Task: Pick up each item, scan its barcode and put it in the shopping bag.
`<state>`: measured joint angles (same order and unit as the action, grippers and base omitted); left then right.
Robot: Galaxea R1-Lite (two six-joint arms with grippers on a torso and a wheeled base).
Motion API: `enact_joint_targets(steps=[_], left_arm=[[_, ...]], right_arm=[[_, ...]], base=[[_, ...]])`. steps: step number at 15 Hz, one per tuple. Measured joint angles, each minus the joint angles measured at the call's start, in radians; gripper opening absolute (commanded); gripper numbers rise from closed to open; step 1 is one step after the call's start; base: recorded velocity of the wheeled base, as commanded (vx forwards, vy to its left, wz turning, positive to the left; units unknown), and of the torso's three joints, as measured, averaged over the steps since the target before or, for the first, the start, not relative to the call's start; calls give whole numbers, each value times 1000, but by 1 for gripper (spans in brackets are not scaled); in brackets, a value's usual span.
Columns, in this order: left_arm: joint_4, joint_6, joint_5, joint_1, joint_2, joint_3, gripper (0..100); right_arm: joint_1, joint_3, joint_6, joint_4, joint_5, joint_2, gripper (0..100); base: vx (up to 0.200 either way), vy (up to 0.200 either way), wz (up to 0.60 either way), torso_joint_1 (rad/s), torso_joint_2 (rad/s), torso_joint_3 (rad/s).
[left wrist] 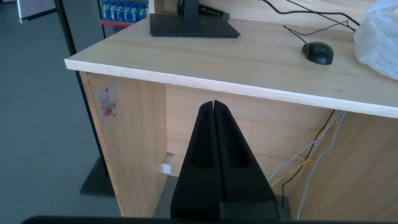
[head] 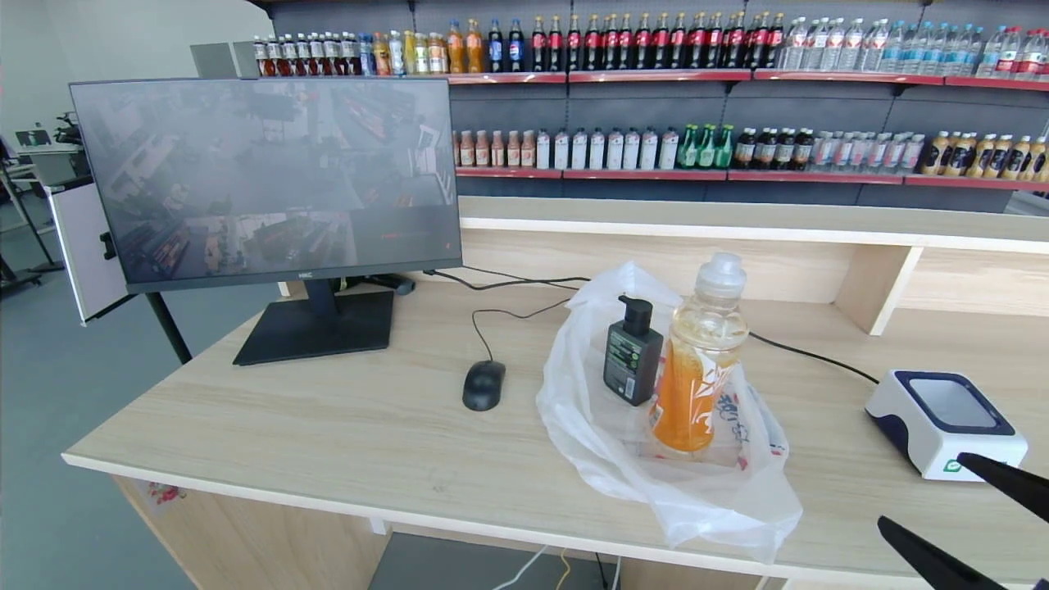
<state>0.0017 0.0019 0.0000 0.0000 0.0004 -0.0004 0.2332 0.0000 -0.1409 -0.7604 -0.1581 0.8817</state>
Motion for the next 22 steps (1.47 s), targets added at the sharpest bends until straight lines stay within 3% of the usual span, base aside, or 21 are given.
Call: enact_joint_targets(steps=[5,10,13,22], left_arm=[[0,0,0,0,0,0,0],[0,0,0,0,0,0,0],[0,0,0,0,0,0,0],[0,0,0,0,0,0,0]], right_arm=[[11,0,-42,421,-11,-298,100],[3,-2,-5,733,36,-612,100],[-12,-2,96,758,116,-693,100],[-220,0,110,760,129,-663,100]], base=[[0,0,0,0,0,0],[0,0,0,0,0,0],[0,0,0,0,0,0],[0,0,0,0,0,0]])
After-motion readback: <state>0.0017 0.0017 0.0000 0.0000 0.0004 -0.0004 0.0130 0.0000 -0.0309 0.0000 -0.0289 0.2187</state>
